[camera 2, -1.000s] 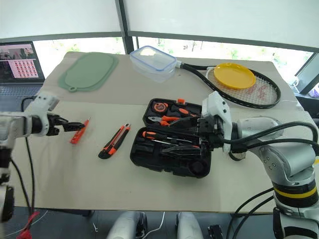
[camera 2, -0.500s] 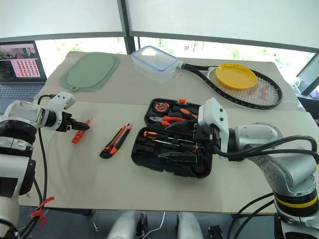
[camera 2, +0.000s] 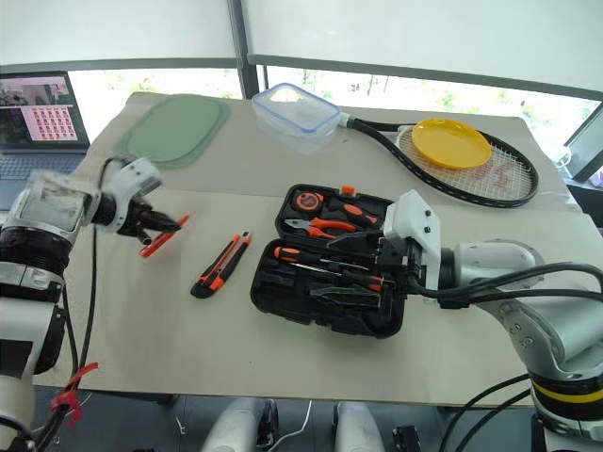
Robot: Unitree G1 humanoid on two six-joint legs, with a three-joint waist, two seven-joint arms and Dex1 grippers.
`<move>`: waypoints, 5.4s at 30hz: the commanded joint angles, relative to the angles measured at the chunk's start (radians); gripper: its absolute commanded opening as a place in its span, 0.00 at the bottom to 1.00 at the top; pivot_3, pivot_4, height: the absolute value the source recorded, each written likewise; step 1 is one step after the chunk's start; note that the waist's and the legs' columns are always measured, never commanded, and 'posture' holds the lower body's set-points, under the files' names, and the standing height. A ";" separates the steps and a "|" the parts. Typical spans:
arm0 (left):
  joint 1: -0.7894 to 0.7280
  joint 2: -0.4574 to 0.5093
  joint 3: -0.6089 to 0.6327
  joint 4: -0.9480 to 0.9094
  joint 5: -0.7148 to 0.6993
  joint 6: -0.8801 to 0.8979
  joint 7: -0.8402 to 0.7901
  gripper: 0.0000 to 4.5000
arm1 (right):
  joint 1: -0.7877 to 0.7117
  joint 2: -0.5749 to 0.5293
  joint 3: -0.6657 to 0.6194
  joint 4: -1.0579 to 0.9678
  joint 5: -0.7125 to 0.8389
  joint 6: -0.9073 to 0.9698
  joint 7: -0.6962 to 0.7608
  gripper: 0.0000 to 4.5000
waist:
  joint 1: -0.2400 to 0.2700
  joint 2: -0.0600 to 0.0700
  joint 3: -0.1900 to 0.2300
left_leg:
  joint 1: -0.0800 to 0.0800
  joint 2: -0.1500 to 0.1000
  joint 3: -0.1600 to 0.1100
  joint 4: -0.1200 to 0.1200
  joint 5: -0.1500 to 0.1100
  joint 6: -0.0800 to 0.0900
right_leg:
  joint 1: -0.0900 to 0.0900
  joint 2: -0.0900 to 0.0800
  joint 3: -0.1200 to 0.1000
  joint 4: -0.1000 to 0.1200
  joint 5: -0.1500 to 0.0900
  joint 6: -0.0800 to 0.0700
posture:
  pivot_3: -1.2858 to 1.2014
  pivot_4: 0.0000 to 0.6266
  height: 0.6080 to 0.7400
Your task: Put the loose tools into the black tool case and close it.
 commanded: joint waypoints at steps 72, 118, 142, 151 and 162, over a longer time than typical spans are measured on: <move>-0.122 -0.392 -0.148 -0.311 -0.031 0.145 -0.201 0.70 | 0.156 0.000 -0.086 -0.084 0.065 -0.050 -0.212 1.00 | -0.006 0.000 0.000 | -0.003 -0.002 -0.009 0.009 -0.003 0.006 | 0.002 0.001 0.000 0.000 -0.001 0.003 | 0.52 0.24 0.99; 0.283 -0.338 0.037 -0.309 -0.183 -0.304 0.032 0.01 | 0.166 -0.046 -0.086 -0.058 0.090 -0.038 -0.213 1.00 | 0.000 0.002 -0.001 | 0.000 -0.002 -0.010 0.010 -0.003 0.006 | 0.006 0.000 0.001 0.000 0.000 0.004 | 0.52 0.24 0.99; 0.309 -0.394 -0.061 -0.107 -0.028 -0.531 0.118 0.01 | 0.172 -0.040 -0.088 -0.065 0.099 -0.035 -0.220 1.00 | -0.002 0.002 -0.001 | 0.001 -0.002 -0.010 0.010 -0.003 0.006 | 0.007 0.000 0.001 0.000 0.000 0.004 | 0.52 0.24 0.99; 0.342 -0.348 -0.005 -0.230 -0.063 -0.472 0.136 0.01 | 0.139 -0.034 -0.058 -0.031 0.080 -0.046 -0.203 1.00 | -0.008 0.002 -0.001 | 0.001 -0.002 -0.010 0.010 -0.003 0.006 | 0.007 0.001 0.001 0.000 0.000 0.004 | 0.52 0.24 0.99; 0.621 -0.043 0.546 -0.715 -0.375 0.113 0.287 0.64 | 0.047 -0.057 0.027 0.049 -0.009 -0.124 -0.059 1.00 | -0.026 0.003 -0.001 | 0.002 0.000 -0.010 0.008 -0.003 0.005 | 0.006 0.000 0.002 0.000 0.000 0.004 | 0.52 0.24 0.99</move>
